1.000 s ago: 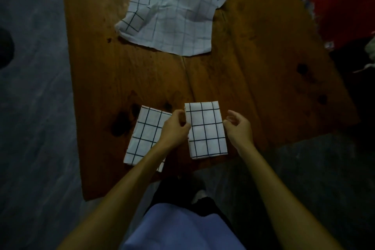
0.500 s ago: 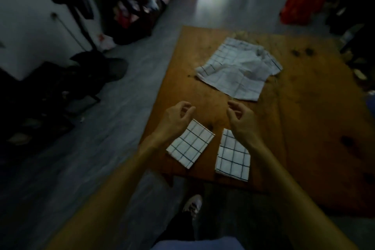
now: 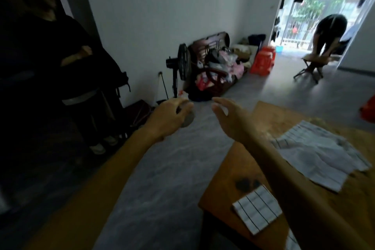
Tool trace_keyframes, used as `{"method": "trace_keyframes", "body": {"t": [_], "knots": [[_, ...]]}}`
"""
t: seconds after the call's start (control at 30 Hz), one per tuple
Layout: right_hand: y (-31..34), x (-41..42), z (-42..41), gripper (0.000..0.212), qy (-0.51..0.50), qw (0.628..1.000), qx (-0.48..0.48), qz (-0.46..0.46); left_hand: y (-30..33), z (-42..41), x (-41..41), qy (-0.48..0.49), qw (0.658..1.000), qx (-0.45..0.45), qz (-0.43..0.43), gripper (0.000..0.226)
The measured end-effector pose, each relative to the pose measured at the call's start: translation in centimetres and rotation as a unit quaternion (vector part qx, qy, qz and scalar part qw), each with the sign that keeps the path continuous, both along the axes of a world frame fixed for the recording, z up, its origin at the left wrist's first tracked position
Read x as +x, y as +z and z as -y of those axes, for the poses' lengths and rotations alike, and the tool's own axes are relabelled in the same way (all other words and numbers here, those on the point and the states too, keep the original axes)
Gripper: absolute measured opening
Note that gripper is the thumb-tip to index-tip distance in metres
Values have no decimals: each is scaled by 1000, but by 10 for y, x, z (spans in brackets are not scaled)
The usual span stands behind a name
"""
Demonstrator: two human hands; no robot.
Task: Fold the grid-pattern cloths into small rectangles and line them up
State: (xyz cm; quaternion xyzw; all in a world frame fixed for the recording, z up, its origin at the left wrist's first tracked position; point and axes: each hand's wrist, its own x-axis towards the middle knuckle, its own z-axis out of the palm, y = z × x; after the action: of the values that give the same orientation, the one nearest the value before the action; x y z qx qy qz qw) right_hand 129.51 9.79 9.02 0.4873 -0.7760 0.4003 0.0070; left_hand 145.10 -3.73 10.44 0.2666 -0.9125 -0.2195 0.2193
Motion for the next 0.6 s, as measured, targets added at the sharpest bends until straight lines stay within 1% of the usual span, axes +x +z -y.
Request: {"method": "trace_keyframes", "body": {"t": [0.1, 0.17, 0.23, 0.3, 0.43, 0.6], "knots": [[16, 20, 49, 42, 0, 999, 5, -34, 17, 44, 25, -8, 999, -6, -30, 50], [25, 31, 80, 43, -3, 999, -3, -54, 27, 74, 39, -13, 999, -10, -42, 53], [33, 41, 107, 43, -19, 997, -15, -73, 34, 102, 48, -22, 998, -20, -48, 57], [40, 51, 127, 40, -39, 995, -26, -85, 40, 126, 53, -31, 998, -25, -54, 53], [42, 59, 155, 39, -67, 994, -4, -91, 44, 162, 44, -57, 997, -21, -50, 50], [35, 36, 185, 41, -98, 990, 15, -99, 33, 201, 15, -84, 995, -6, -60, 51]]}}
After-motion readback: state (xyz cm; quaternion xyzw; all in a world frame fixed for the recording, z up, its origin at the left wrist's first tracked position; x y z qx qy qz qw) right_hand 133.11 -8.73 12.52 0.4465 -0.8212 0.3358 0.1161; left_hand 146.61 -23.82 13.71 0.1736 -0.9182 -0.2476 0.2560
